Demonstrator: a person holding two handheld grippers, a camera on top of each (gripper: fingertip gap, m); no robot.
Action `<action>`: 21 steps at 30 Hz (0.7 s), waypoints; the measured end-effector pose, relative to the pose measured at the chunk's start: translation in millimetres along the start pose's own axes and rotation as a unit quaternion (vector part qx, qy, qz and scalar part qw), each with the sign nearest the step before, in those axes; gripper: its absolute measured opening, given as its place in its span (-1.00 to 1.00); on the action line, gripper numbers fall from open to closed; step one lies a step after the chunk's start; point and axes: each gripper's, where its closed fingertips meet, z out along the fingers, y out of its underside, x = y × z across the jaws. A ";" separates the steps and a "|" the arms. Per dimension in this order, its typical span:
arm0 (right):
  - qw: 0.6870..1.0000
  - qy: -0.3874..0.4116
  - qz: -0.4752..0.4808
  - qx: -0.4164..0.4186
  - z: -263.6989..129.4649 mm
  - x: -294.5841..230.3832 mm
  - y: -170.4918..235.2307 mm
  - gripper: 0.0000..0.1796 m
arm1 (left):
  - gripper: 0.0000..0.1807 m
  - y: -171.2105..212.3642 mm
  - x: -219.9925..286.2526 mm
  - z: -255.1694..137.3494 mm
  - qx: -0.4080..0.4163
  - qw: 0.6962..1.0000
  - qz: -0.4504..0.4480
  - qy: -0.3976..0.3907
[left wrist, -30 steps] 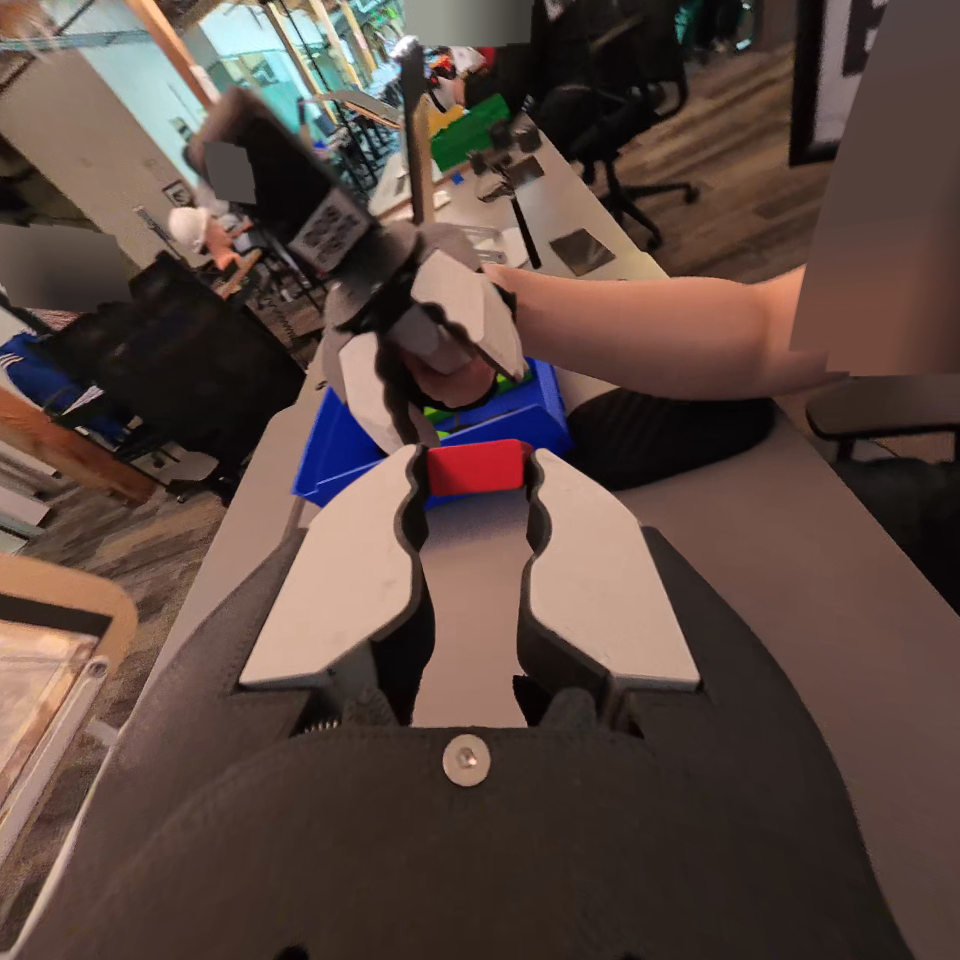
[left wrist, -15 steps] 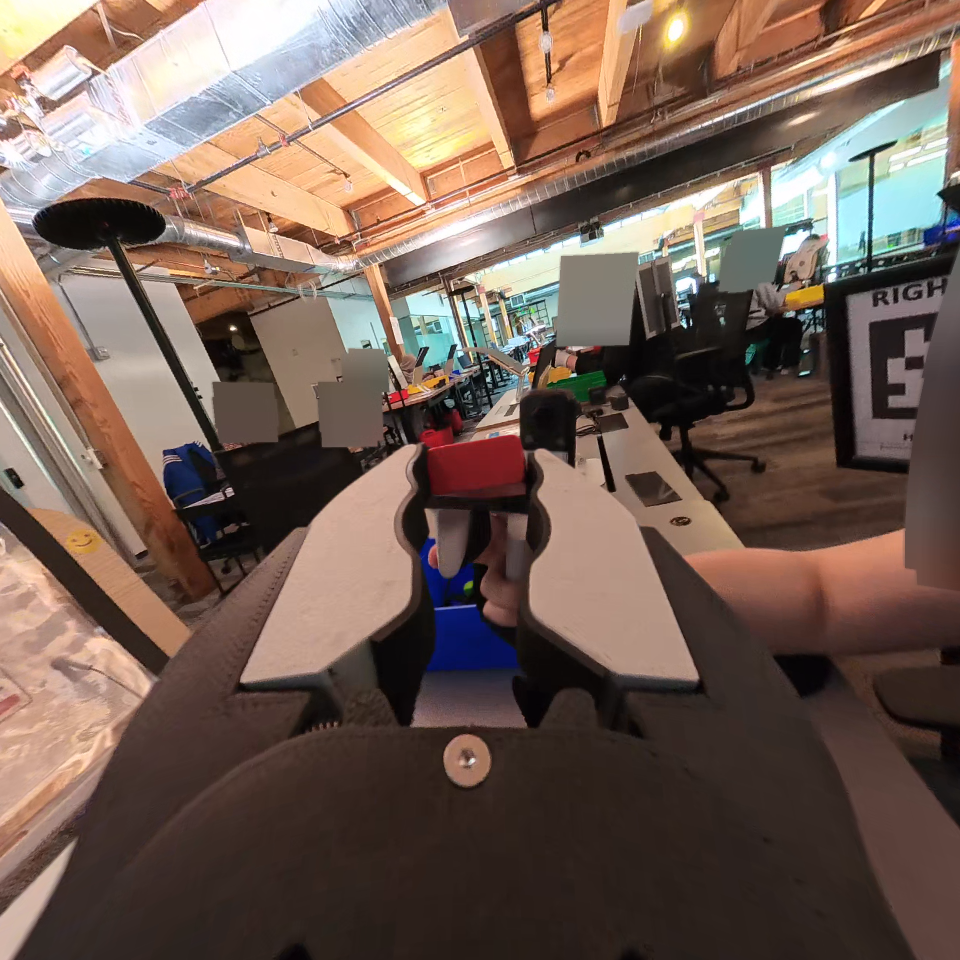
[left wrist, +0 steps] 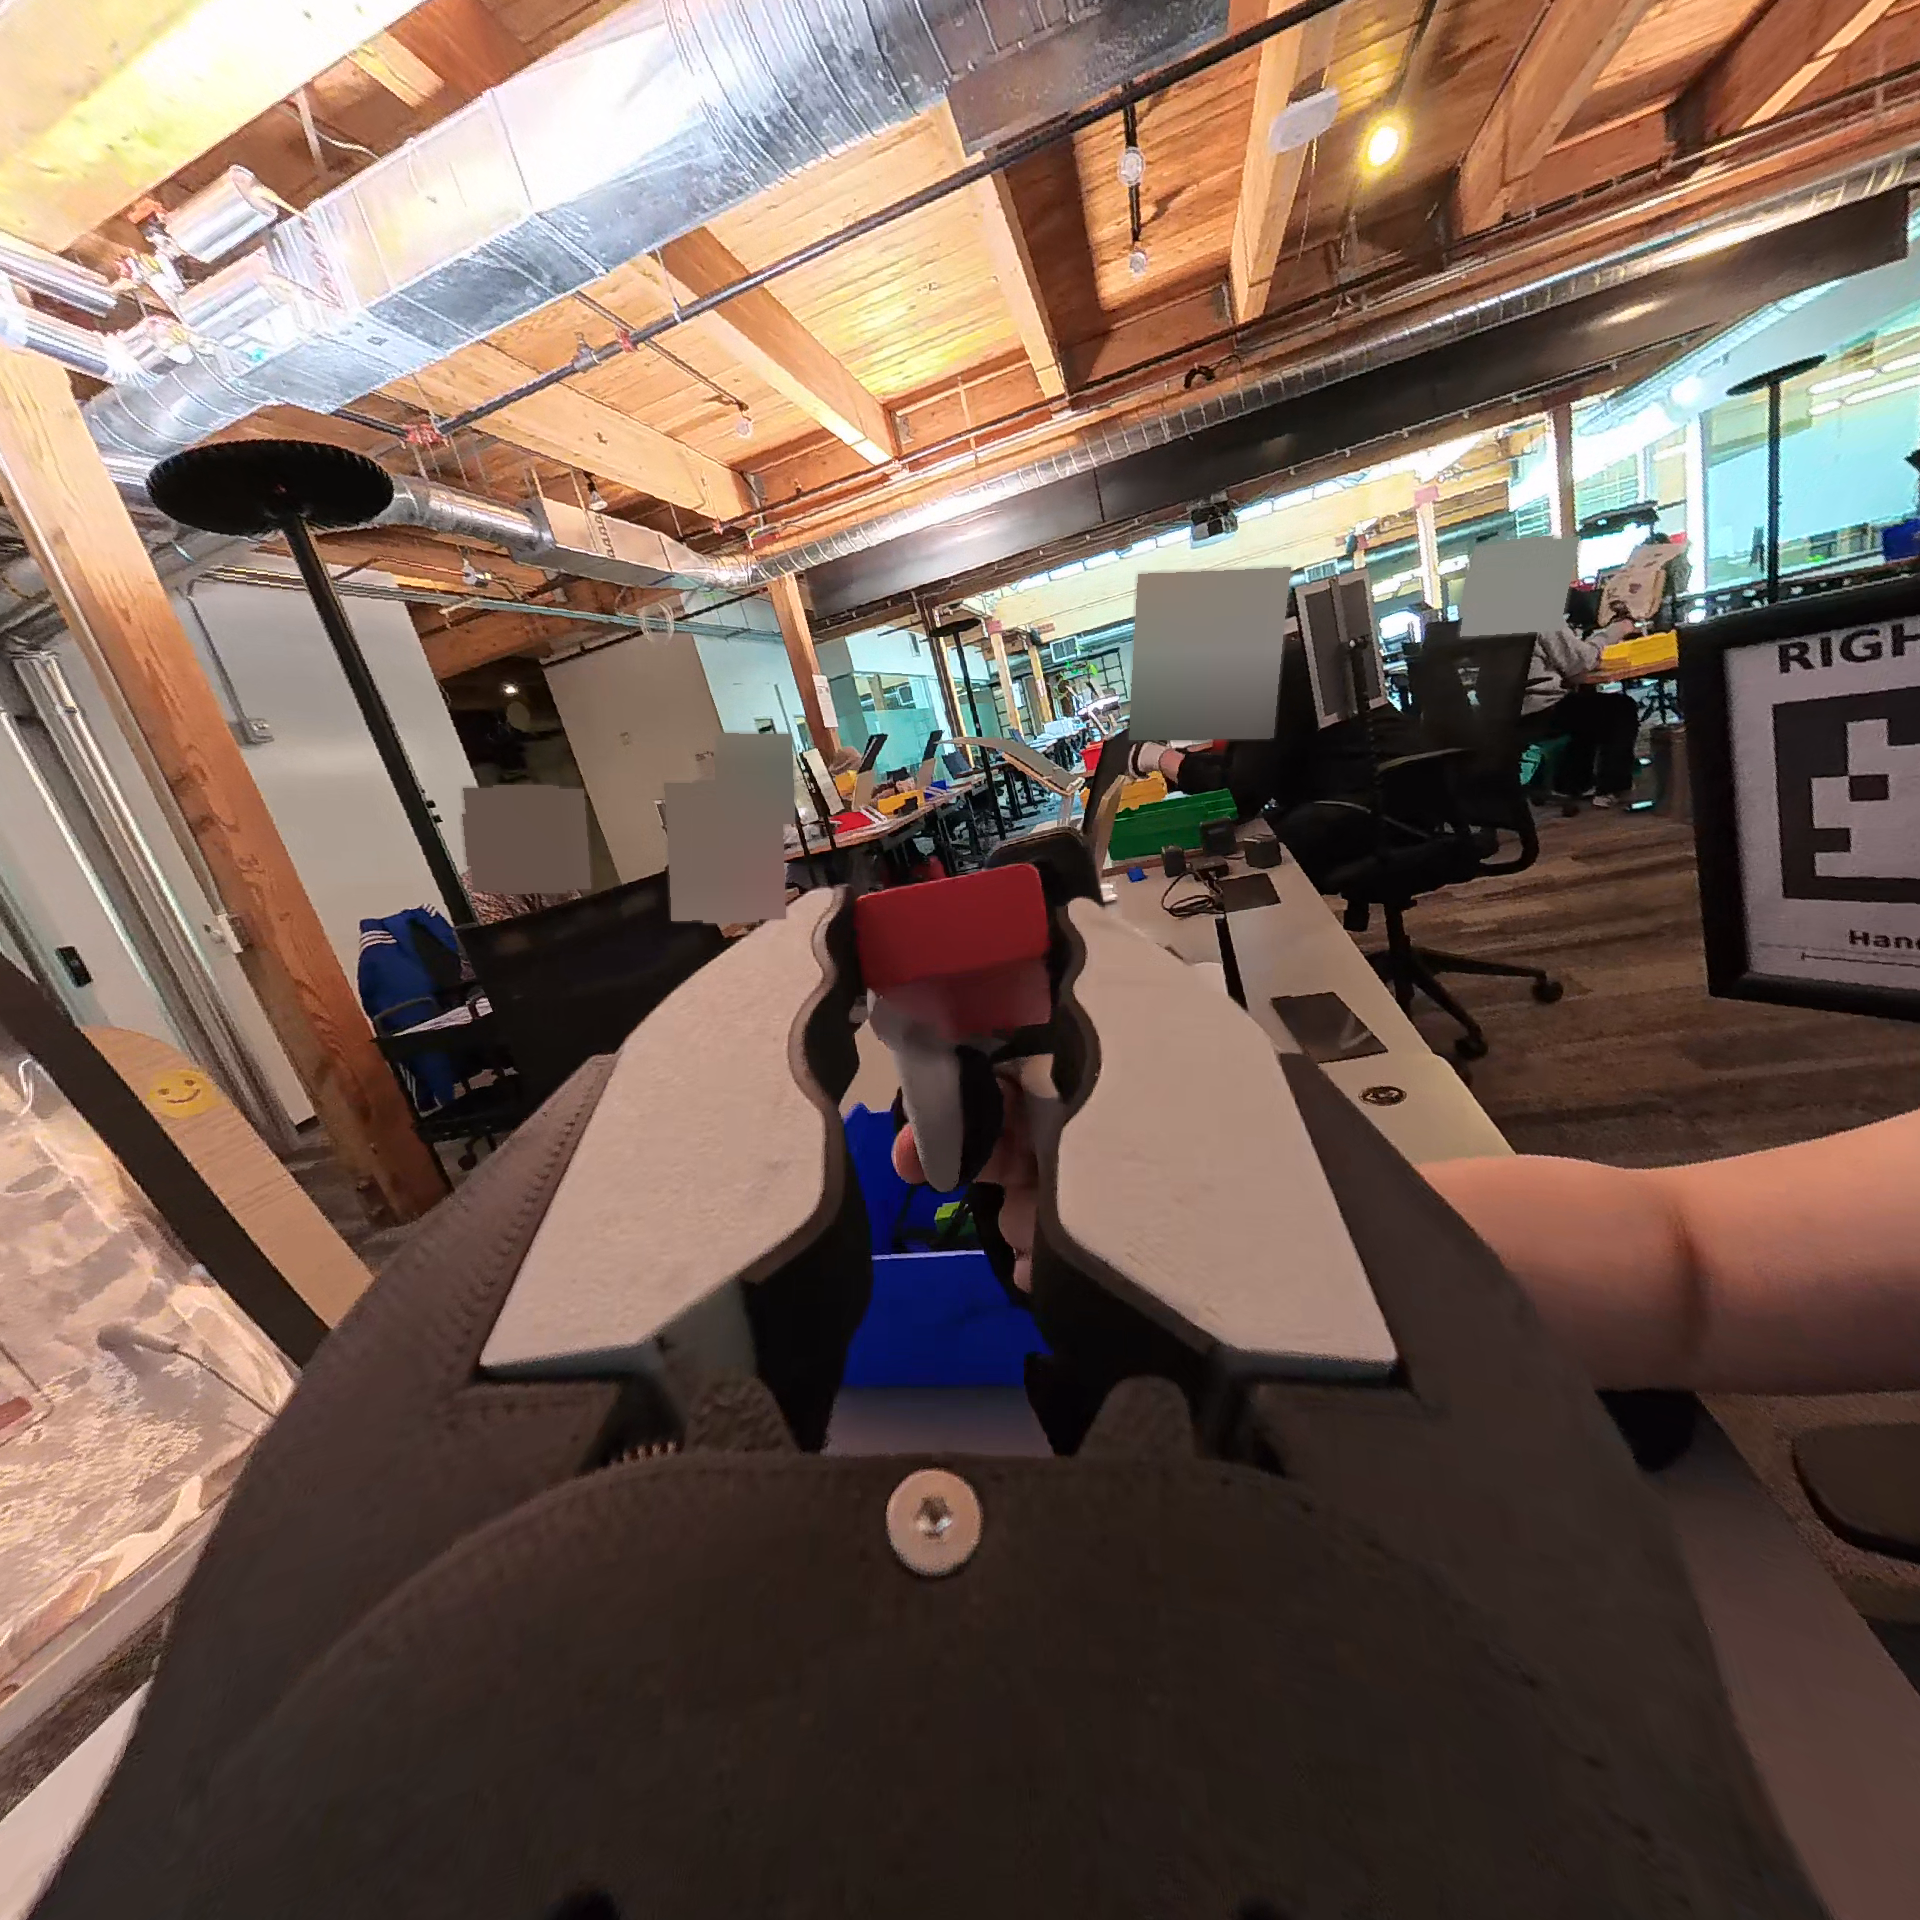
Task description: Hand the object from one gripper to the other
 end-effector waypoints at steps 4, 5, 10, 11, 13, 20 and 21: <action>1.000 -0.003 0.005 -0.019 1.3 0.3 6.4 -0.61 | -0.62 0.2 0.9 0.4 0.000 1.000 -0.005 0.005; 1.000 -0.005 0.008 -0.025 1.4 0.5 7.5 -0.61 | -0.62 -0.2 1.2 0.7 0.002 1.000 -0.008 0.005; 0.998 0.001 0.014 -0.058 -1.5 3.8 8.8 -0.61 | -0.62 5.4 -2.8 1.2 -0.012 1.000 -0.021 -0.001; 0.998 0.009 0.010 -0.067 -2.6 6.2 8.7 -0.61 | -0.62 8.9 -5.3 1.0 -0.022 1.000 -0.019 -0.006; 0.995 0.027 -0.008 -0.092 -5.9 11.3 9.1 -0.60 | -0.48 17.9 -11.7 0.3 -0.052 0.998 -0.008 -0.019; 0.967 0.162 -0.092 -0.173 -20.4 40.7 0.3 -0.60 | -0.24 41.6 -37.6 -10.5 -0.194 0.928 0.282 -0.146; 0.962 0.182 -0.093 -0.180 -21.6 44.5 0.0 -0.61 | -0.24 45.4 -40.0 -10.4 -0.218 0.897 0.346 -0.169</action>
